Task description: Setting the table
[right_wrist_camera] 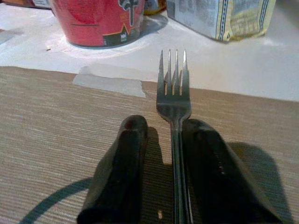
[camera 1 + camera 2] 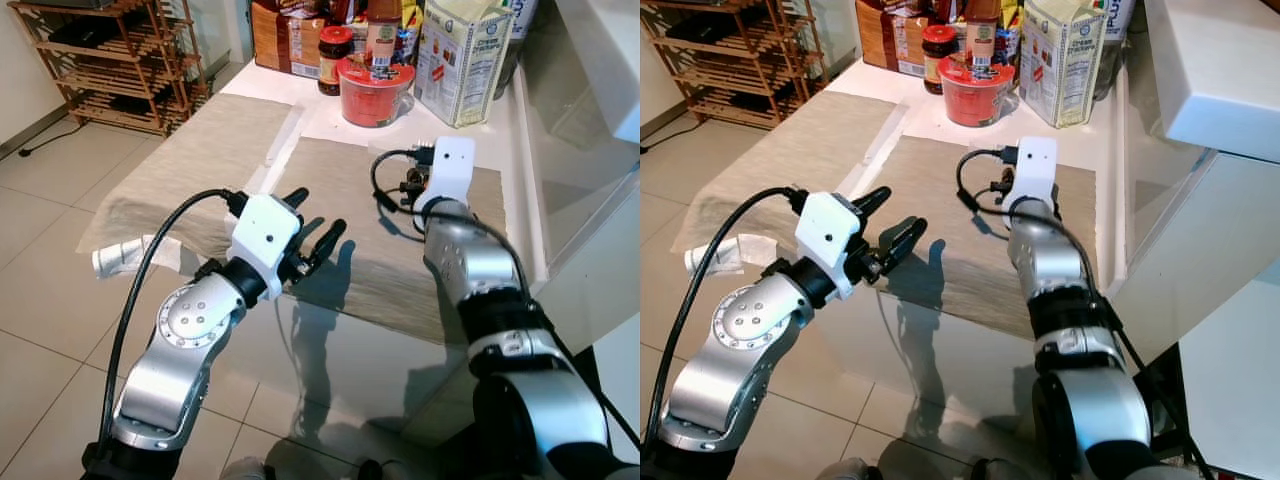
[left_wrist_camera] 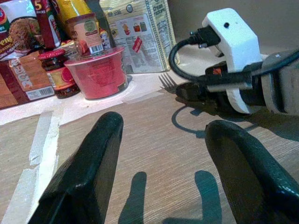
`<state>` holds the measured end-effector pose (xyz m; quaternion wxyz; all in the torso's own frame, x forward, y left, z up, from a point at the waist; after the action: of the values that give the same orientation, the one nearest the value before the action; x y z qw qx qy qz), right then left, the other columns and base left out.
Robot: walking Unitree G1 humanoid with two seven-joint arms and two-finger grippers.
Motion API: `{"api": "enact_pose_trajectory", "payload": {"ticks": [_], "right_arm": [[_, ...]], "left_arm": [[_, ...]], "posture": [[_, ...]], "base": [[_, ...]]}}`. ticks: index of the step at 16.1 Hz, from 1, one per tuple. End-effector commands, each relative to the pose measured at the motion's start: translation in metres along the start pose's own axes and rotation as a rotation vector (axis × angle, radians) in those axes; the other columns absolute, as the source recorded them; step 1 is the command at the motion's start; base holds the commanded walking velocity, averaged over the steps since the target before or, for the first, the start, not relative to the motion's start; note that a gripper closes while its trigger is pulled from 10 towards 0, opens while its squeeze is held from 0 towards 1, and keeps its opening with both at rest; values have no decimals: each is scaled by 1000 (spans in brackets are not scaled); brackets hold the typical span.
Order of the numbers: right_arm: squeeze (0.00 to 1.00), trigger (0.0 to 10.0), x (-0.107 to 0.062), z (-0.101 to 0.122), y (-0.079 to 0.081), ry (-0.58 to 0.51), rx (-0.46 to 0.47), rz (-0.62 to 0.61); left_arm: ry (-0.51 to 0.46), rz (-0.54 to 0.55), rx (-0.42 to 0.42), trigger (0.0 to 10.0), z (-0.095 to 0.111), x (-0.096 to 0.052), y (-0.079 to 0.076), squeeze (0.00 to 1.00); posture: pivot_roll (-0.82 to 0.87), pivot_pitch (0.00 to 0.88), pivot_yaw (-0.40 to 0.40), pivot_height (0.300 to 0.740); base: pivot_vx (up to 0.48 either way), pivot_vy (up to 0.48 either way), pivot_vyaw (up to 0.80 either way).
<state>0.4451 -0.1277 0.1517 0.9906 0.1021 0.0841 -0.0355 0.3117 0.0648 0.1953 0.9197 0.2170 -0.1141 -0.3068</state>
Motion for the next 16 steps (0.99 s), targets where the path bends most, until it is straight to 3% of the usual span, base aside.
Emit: {"api": "enact_pose_trajectory", "payload": {"ticks": [1,5,8,10,11,13,16], "right_arm": [[0,0,-2,-19,-7,51,-7,-21],[0,0,-11,38,13,-225,-77,49],[0,0,-19,62,22,-344,-101,77],[0,0,-21,66,26,-365,-126,95],[1000,10000,-18,58,21,-318,-131,61],[1000,10000,-14,39,18,-226,-98,58],[1000,10000,-18,39,13,-254,-121,53]], "left_arm": [[-2,-13,3,10000,2,2,-2,0],[-2,-15,1,10000,3,3,-2,0],[-2,-12,0,10000,3,3,-2,0],[-1,-11,0,10000,2,3,-2,0],[-1,-10,0,10000,3,3,-2,0],[-1,-9,2,10000,3,3,-2,0],[0,-6,-3,10000,2,3,-2,0]], "posture": [[99,86,26,740],[97,91,28,740],[98,89,26,740],[97,86,26,740],[99,85,25,740],[99,85,23,740],[93,86,22,740]], "base": [[0,0,0],[0,0,0],[0,0,0],[0,0,0],[0,0,0],[0,0,0],[0,0,0]]}}
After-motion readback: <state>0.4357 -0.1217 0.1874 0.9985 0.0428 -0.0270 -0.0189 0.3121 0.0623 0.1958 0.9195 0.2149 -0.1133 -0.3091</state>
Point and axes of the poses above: a point about 5 cm out from each wrist's last joint towards the gripper, its own x axis pointing out of the wrist towards the gripper, its own z axis along the axis of the wrist's last joint, y = z × x, the point moved 6 cm from there along x, pointing out of the wrist towards the gripper, and after that the axes turned 12 degrees about x, right-handed, at the moved point
